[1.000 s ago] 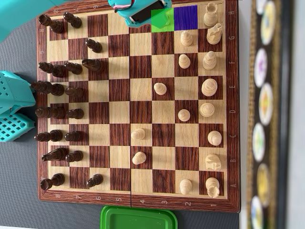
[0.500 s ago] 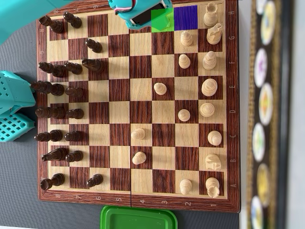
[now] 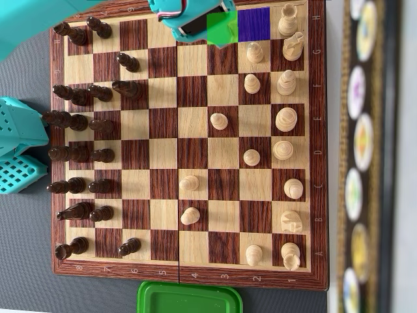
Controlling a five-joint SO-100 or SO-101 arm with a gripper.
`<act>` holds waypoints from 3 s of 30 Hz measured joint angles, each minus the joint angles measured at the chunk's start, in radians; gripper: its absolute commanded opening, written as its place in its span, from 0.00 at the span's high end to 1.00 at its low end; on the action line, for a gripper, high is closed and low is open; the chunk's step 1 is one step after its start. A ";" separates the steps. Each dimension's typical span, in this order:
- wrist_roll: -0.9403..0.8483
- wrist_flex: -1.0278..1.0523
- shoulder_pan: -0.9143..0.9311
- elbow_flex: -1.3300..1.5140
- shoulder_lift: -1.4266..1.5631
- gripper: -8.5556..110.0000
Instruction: Play chess
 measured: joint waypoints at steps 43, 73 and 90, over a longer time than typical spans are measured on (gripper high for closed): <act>0.000 0.000 0.005 0.164 0.316 0.81; -0.002 -0.167 0.416 1.026 1.580 0.81; -0.002 -0.655 0.472 1.519 2.102 0.81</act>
